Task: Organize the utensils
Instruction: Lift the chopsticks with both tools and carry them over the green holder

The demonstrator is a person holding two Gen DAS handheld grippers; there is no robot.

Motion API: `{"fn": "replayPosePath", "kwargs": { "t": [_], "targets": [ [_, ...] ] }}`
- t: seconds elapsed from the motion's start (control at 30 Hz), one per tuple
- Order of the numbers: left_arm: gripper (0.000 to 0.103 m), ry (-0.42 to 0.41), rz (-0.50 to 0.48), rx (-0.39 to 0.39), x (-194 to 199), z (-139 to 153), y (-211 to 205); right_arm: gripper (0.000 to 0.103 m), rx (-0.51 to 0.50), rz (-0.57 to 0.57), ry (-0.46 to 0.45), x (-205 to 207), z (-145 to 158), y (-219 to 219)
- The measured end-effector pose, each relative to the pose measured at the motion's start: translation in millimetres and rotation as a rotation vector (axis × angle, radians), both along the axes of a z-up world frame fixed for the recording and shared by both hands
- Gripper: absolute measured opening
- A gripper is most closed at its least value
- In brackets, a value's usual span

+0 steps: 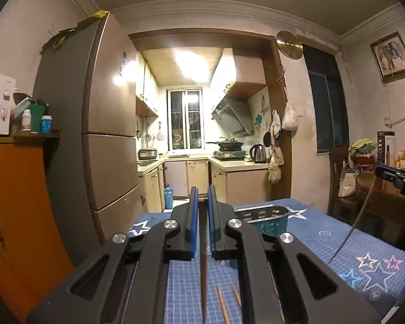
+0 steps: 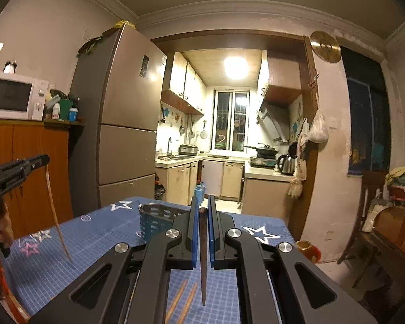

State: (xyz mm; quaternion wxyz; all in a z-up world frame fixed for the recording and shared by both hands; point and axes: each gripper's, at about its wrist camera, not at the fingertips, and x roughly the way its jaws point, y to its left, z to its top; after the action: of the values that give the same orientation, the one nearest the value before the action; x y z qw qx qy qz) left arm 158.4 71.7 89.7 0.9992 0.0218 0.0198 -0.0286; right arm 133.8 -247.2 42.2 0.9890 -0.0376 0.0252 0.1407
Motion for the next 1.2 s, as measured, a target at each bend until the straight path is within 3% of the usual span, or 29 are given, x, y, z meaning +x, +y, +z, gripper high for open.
{"fn": "replayPosePath", "kwargs": {
  "t": [0.4, 0.83, 1.03, 1.2],
  "targets": [
    [0.005, -0.012, -0.093, -0.058, 48.8, 64.9, -19.8, 0.007, 0.031, 0.054, 0.012, 50.8, 77.1, 22.9],
    [0.005, -0.040, -0.122, -0.100, 115.6, 108.2, -49.2, 0.007, 0.023, 0.078, 0.021, 120.5, 155.4, 57.7],
    [0.005, -0.051, -0.120, -0.100, 141.1, 112.5, -62.0, 0.007, 0.012, 0.079, 0.058, 151.8, 156.3, 76.2],
    [0.005, -0.031, -0.117, -0.120, 161.4, 102.2, -65.1, 0.007, 0.012, 0.086, 0.102, 173.7, 136.9, 84.6]
  ]
}}
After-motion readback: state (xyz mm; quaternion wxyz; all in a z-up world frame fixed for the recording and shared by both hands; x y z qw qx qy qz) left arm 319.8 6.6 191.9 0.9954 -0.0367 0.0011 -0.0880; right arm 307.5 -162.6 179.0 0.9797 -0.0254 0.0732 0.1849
